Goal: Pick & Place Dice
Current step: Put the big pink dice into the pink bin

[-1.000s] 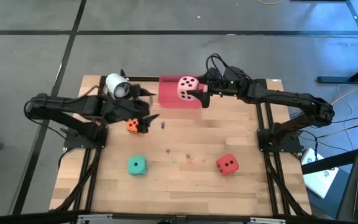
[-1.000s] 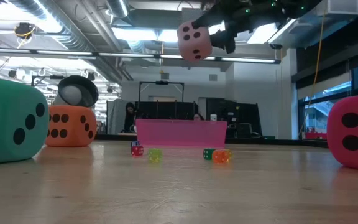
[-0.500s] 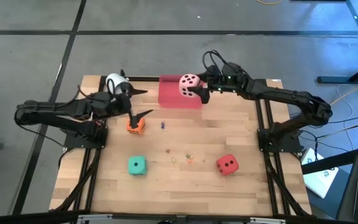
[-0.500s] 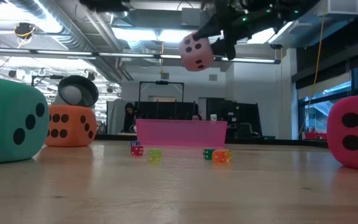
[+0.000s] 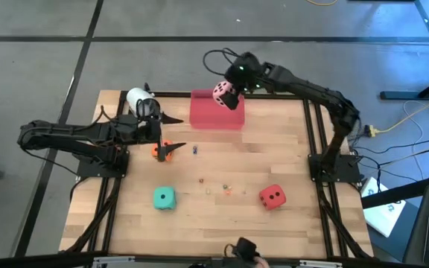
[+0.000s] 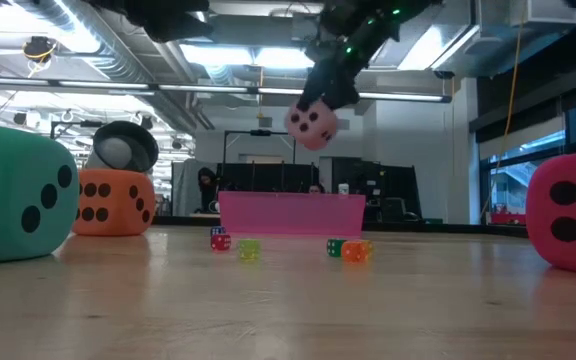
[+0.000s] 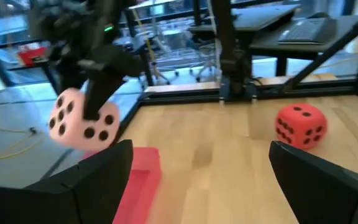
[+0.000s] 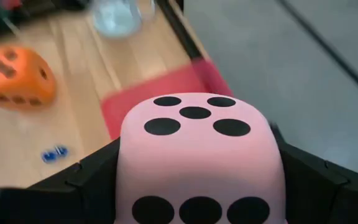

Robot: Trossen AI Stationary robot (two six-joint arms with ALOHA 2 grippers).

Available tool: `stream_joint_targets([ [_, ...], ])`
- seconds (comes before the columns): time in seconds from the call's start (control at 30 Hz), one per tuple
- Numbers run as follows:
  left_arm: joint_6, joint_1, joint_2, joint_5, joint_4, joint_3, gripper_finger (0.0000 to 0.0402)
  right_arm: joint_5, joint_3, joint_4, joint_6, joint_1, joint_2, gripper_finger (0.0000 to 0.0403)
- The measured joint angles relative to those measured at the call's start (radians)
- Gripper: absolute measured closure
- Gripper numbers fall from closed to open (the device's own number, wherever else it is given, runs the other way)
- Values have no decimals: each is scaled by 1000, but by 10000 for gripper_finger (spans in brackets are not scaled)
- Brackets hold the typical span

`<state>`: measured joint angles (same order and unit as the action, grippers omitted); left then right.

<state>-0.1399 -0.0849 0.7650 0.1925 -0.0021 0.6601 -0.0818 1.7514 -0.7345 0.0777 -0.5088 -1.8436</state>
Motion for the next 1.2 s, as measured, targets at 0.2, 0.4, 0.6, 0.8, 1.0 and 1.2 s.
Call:
stream_joint_targets([
  [0.2,12,0,33,-58,1,0,29,59,150,-194,41,-14,-165,75],
  [0.4,22,0,84,-99,-1,0,29,59,205,-281,76,-14,-259,75],
  [0.6,23,0,119,-100,6,0,29,59,207,-355,111,-14,-293,75],
  [0.8,23,0,129,-102,6,0,29,75,207,-359,118,-14,-312,74],
  [1.0,19,1,129,-111,7,0,29,75,207,-360,134,-7,-349,74],
  [1.2,13,1,129,-111,7,0,29,74,206,-350,145,-3,-365,74],
])
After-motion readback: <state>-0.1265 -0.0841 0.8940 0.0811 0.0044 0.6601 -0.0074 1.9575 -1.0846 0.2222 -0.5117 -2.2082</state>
